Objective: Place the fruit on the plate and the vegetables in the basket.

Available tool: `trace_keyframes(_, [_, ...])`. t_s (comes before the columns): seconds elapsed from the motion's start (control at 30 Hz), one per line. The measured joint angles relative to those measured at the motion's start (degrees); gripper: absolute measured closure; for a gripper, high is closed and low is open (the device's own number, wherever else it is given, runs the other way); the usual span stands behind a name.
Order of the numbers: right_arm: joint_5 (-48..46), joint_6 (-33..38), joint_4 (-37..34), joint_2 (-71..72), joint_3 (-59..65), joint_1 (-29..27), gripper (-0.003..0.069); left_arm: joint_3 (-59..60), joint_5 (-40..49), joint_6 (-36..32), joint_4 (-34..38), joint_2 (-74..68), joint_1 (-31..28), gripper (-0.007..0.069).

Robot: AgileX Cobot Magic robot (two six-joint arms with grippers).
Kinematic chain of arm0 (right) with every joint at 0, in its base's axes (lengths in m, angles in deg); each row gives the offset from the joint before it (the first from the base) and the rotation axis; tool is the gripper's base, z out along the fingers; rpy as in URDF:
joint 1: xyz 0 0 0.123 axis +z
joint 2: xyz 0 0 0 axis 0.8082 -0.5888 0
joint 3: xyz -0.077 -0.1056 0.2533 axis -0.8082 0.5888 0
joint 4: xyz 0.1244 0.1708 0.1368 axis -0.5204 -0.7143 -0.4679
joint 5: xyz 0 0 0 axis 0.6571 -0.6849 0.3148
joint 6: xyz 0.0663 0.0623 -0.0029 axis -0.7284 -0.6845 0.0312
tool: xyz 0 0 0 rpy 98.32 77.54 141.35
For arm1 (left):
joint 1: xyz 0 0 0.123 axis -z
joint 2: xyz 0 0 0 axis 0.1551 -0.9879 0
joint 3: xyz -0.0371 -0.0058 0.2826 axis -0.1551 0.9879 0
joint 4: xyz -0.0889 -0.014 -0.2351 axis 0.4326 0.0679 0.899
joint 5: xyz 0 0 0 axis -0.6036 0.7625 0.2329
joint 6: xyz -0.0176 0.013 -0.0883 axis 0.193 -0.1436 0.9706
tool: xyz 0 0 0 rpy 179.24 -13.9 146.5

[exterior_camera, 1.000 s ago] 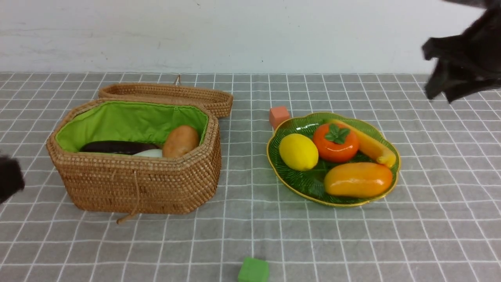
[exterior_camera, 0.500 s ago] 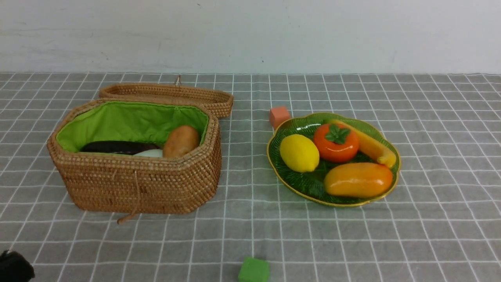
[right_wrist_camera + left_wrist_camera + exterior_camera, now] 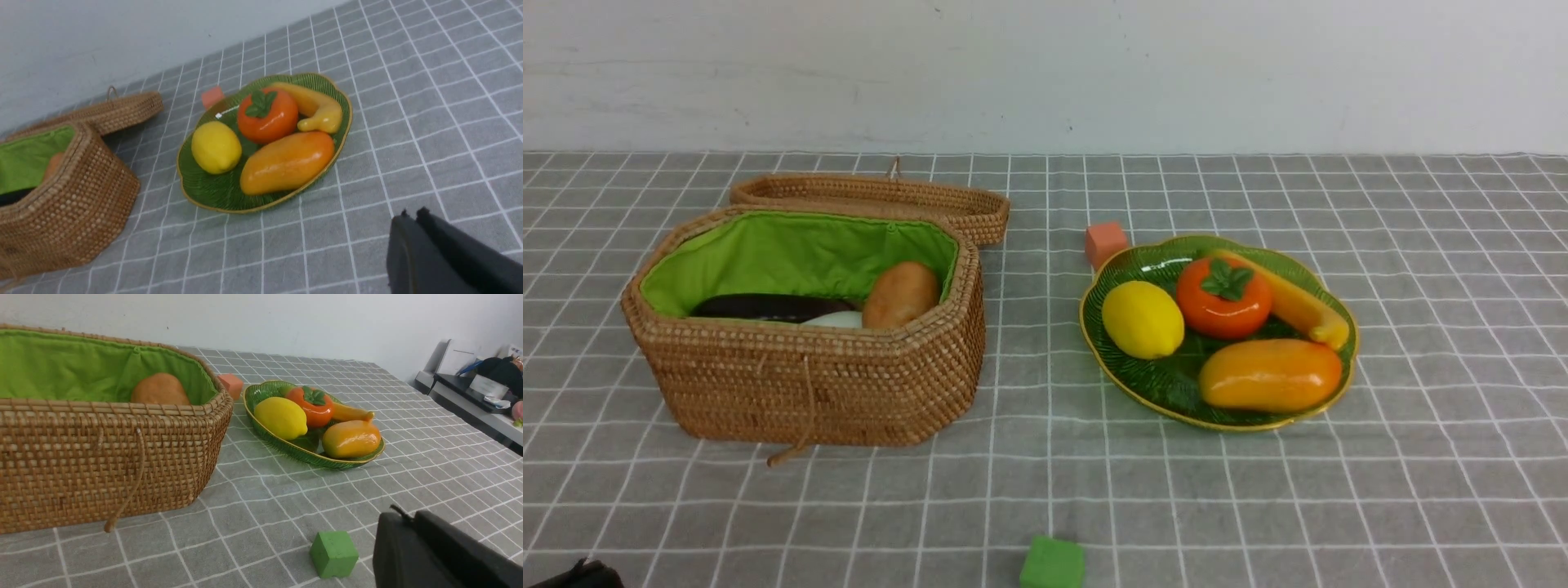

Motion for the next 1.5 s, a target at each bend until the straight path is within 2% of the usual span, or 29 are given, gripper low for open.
trace_keyframes(0.13, [1.09,-0.08,0.10,0.00,2.79,0.00,0.0638,0.00,1.50,0.00,0.00,0.00,0.00,0.0585])
trace_keyframes(0.3, [4.04,0.41,6.23,0.73,6.69,0.00,0.0664,0.00,3.61,0.00,0.00,0.00,0.00,0.0585])
trace_keyframes(0.37, [7.72,1.59,10.70,5.52,12.67,-0.65,0.0677,0.00,4.89,0.00,0.00,0.00,0.00,0.0585])
trace_keyframes(0.47, [9.36,1.71,13.31,12.37,19.10,-1.61,0.0677,0.00,5.81,0.00,0.00,0.00,0.00,0.0585])
trace_keyframes(0.63, [6.24,1.73,13.52,15.83,22.93,-1.76,0.0678,0.00,7.15,0.00,-0.15,0.07,0.05,0.0580])
trace_keyframes(1.5, [5.99,1.73,12.94,15.89,22.88,-1.79,0.0666,0.00,7.76,0.00,-0.68,0.07,0.05,0.0550])
